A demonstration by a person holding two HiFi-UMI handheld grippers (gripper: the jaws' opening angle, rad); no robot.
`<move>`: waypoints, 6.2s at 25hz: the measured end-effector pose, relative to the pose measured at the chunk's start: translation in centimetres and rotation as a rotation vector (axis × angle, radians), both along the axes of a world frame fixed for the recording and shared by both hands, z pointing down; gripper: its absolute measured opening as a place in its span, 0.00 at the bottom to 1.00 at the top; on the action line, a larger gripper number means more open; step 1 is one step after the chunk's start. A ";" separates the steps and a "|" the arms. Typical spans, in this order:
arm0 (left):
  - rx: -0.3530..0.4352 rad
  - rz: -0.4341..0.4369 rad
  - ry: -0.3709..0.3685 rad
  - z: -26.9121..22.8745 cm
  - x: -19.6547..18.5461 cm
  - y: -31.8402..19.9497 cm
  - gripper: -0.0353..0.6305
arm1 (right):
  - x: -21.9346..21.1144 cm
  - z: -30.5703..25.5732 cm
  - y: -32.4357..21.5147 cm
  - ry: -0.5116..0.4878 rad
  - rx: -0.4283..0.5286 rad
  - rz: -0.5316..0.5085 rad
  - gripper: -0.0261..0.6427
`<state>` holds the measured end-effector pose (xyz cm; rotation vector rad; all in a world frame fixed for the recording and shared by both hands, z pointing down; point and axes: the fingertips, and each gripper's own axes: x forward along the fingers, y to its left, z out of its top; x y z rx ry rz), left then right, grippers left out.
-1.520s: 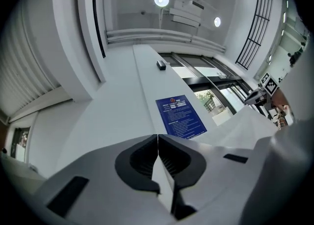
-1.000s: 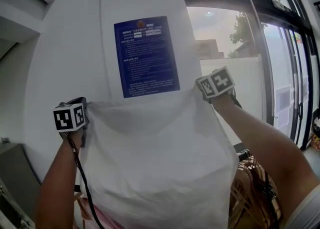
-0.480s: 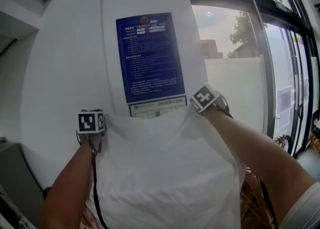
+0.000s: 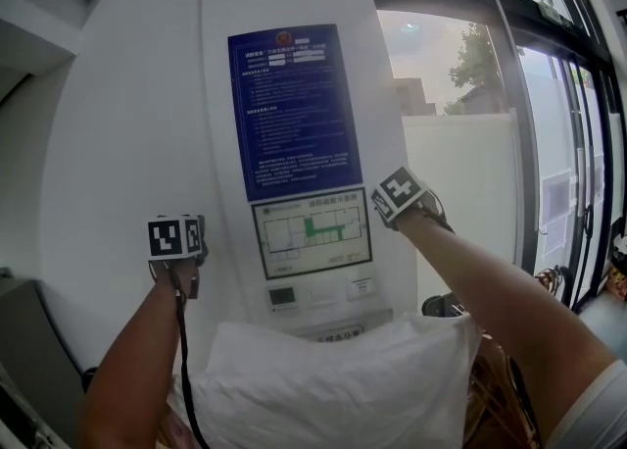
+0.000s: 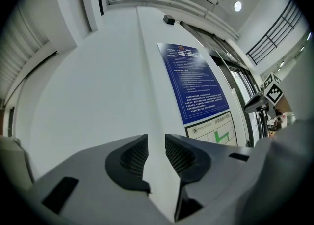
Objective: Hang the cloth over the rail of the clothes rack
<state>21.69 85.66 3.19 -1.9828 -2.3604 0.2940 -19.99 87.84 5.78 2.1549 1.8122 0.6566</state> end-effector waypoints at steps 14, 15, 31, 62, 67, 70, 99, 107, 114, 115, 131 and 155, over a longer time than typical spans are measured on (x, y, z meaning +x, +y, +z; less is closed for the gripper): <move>-0.029 0.022 -0.046 -1.7 -1.3 -8.3 0.06 | 2.7 -1.3 -7.0 -0.008 -0.050 -0.081 0.04; -0.034 0.023 -0.052 -1.5 -1.4 -9.5 0.06 | 2.7 -1.2 -7.9 -0.010 -0.049 -0.091 0.04; -0.002 0.139 -0.123 8.1 2.1 -27.1 0.06 | 1.7 5.3 -28.9 0.087 -0.068 -0.070 0.04; 0.065 0.045 -0.181 22.5 4.0 -31.8 0.22 | 1.0 19.8 -36.4 0.133 -0.079 0.018 0.16; 0.067 0.031 -0.181 22.5 4.4 -31.7 0.12 | 0.6 19.8 -36.6 0.138 -0.072 0.036 0.09; 0.063 0.026 -0.173 22.4 4.5 -31.7 0.12 | 0.6 19.9 -36.7 0.151 -0.068 0.032 0.09; 0.000 0.114 -0.197 14.2 5.0 -32.3 0.07 | -1.8 12.5 -37.1 0.132 -0.162 0.051 0.05; 0.030 0.113 -0.251 10.8 6.5 -30.2 0.07 | -3.3 7.6 -34.3 0.205 -0.155 0.046 0.05; 0.132 0.113 -0.238 12.4 6.0 -28.9 0.07 | -3.6 11.2 -32.7 0.283 -0.014 0.016 0.05; 0.134 0.111 -0.240 12.5 6.0 -28.9 0.07 | -3.7 11.6 -32.7 0.289 -0.002 0.013 0.05; 0.127 0.088 -0.281 13.1 6.4 -30.2 0.07 | -4.4 12.4 -34.7 0.335 0.001 0.005 0.12; 0.032 0.259 -0.184 21.8 -4.5 -37.2 0.06 | 2.6 21.5 -40.6 0.340 -0.142 -0.117 0.04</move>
